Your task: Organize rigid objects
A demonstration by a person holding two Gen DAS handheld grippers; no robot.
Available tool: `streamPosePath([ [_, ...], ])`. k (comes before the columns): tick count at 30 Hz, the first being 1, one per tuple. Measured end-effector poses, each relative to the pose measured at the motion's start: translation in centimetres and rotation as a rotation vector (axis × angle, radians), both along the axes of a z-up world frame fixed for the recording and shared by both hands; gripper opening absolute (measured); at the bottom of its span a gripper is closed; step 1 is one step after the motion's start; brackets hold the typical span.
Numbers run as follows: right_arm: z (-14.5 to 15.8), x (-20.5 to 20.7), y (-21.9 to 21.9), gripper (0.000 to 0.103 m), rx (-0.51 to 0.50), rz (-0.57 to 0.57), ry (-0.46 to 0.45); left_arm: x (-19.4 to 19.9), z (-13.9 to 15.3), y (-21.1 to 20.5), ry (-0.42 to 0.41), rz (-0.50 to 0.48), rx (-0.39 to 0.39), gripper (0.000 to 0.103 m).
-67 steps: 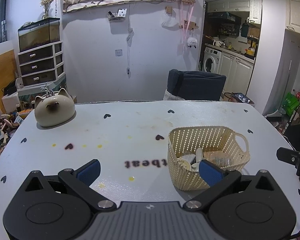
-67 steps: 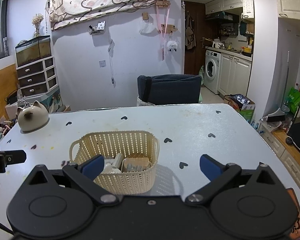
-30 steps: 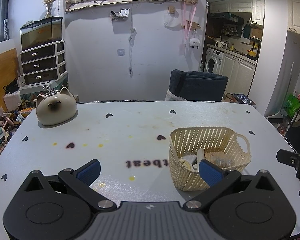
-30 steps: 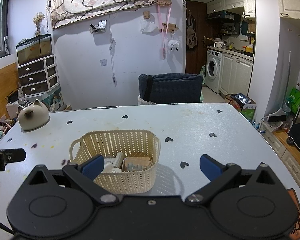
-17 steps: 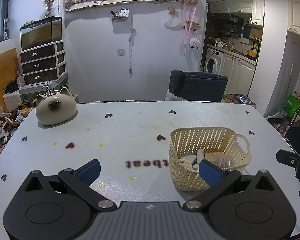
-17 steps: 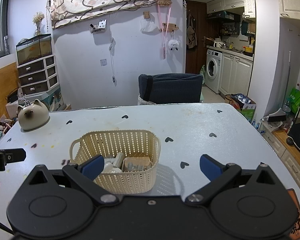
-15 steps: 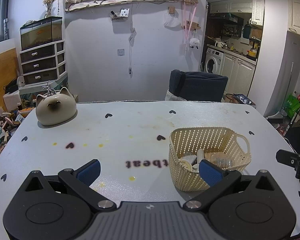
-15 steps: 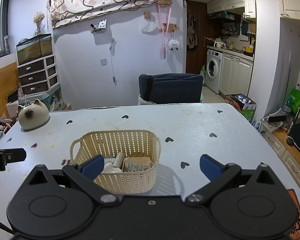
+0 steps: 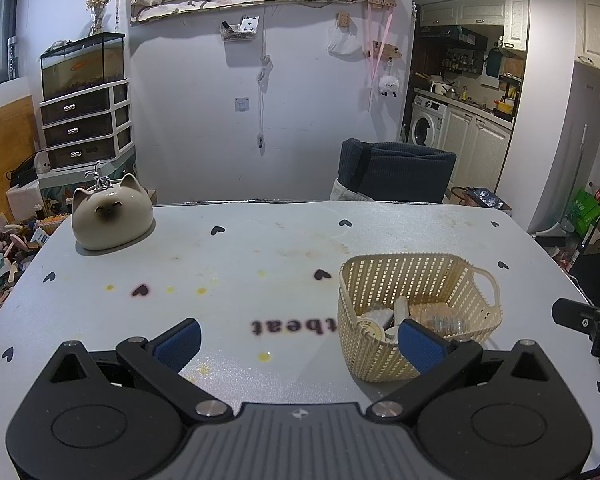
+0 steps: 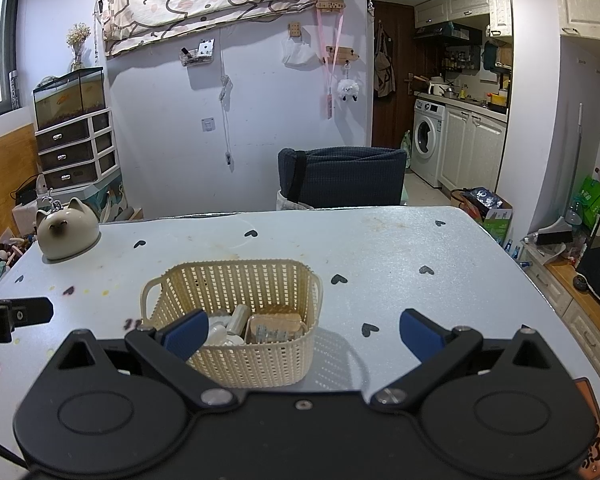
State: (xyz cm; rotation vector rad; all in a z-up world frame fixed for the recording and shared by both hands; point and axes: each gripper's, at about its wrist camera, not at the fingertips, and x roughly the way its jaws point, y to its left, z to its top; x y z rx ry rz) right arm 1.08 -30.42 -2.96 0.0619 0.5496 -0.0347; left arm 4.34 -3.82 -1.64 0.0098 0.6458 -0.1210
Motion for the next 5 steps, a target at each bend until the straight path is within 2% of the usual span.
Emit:
streamPosePath([
  [5,-0.05,-0.01,0.01,0.103,0.001,0.001,0.001,-0.03,-0.14,0.03,0.004,0.004,0.003,0.103],
])
